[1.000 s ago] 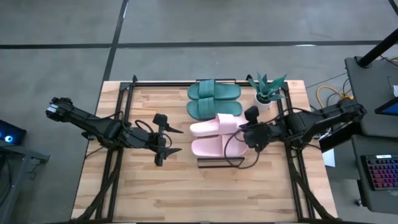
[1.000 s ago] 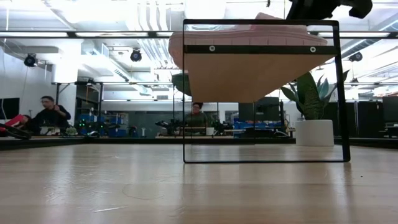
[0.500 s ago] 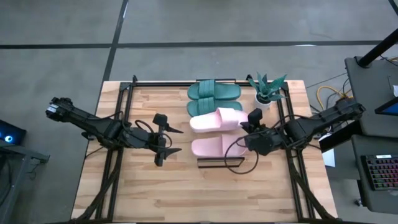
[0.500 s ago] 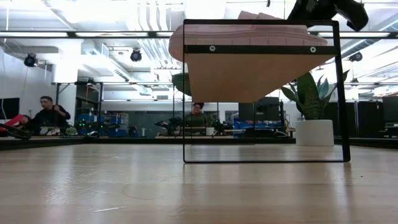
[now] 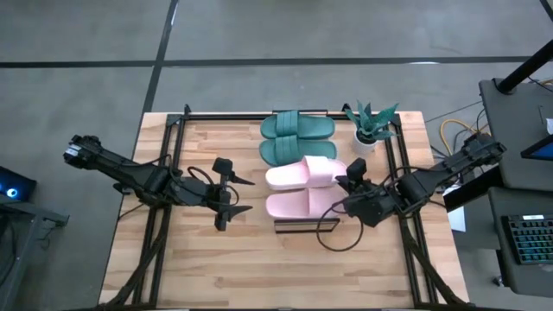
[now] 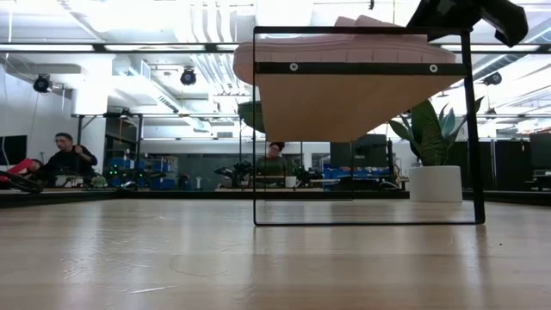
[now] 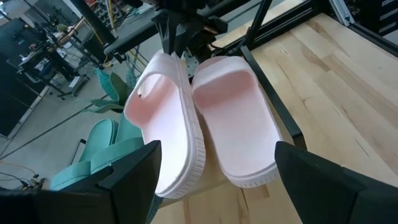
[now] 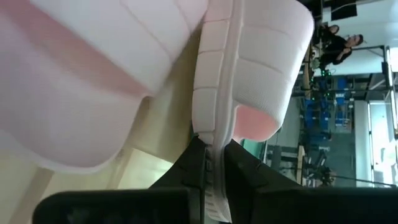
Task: Pick and place slides into the shelf
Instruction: Put the left pink slipper on the shelf
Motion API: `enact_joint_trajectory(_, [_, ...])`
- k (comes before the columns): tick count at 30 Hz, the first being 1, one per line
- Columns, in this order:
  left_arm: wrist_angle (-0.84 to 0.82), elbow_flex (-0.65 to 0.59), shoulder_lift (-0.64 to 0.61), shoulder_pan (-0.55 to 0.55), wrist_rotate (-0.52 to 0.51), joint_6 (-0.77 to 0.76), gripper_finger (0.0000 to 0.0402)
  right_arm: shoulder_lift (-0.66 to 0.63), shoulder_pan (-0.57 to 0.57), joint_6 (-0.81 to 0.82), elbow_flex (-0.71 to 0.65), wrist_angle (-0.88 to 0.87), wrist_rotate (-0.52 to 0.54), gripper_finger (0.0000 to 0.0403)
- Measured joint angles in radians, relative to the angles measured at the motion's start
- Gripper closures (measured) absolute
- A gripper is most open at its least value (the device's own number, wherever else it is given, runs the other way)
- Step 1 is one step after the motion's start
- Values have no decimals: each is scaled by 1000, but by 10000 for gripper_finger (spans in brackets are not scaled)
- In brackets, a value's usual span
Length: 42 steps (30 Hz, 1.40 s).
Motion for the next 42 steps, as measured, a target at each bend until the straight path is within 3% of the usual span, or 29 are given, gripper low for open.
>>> enact_joint_trajectory(13, [0,0,0,0,0,0,104,0,-5,-4,-54,3,4,378])
enact_joint_trajectory(22, [0,0,0,0,0,-1,104,-2,-18,18,-59,3,-110,371])
enact_joint_trajectory(34, [6,0,0,0,13,-19,104,-2,-31,-13,-5,8,-106,255])
enact_joint_trajectory(37, [18,0,0,0,56,-19,104,-5,-31,-35,13,8,-105,230])
enact_joint_trajectory(42, [79,0,3,30,270,-10,104,-8,-31,-41,52,9,-105,217])
